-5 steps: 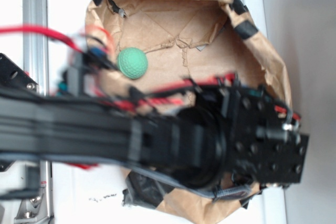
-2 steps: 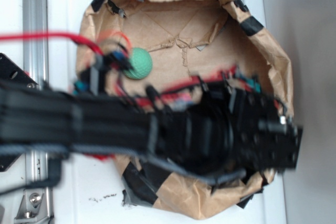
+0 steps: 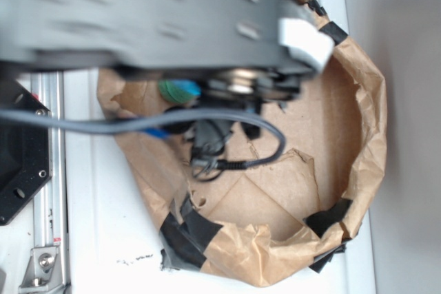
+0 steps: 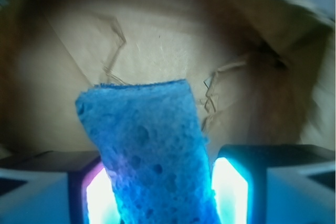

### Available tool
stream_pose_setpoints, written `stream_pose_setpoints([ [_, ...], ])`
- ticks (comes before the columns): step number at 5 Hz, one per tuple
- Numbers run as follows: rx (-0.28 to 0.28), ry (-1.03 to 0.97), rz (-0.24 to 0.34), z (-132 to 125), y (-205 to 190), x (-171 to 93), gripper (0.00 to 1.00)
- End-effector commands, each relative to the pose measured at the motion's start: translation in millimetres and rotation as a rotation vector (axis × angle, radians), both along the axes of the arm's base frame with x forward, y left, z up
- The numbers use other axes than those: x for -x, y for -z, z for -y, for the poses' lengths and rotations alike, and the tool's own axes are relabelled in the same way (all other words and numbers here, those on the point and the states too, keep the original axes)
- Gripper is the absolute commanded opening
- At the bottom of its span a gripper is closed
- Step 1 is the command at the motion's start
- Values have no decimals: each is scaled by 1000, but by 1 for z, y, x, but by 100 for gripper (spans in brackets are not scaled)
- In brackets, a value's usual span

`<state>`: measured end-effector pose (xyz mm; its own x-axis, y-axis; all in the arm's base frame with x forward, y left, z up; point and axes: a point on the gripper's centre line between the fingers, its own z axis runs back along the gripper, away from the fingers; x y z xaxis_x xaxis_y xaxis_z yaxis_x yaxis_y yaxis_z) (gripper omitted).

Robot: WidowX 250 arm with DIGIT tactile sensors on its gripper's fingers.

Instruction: Grab the blue sponge.

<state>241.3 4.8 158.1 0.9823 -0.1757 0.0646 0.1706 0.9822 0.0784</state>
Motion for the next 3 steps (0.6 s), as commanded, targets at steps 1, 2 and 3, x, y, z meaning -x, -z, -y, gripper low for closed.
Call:
stream_pose_setpoints([
  [1,31,-163,87,11,-29,2,0],
  [2,44,-190,40,10,-17,-4,0],
  [3,12,-124,-33,14,-11,1,100],
])
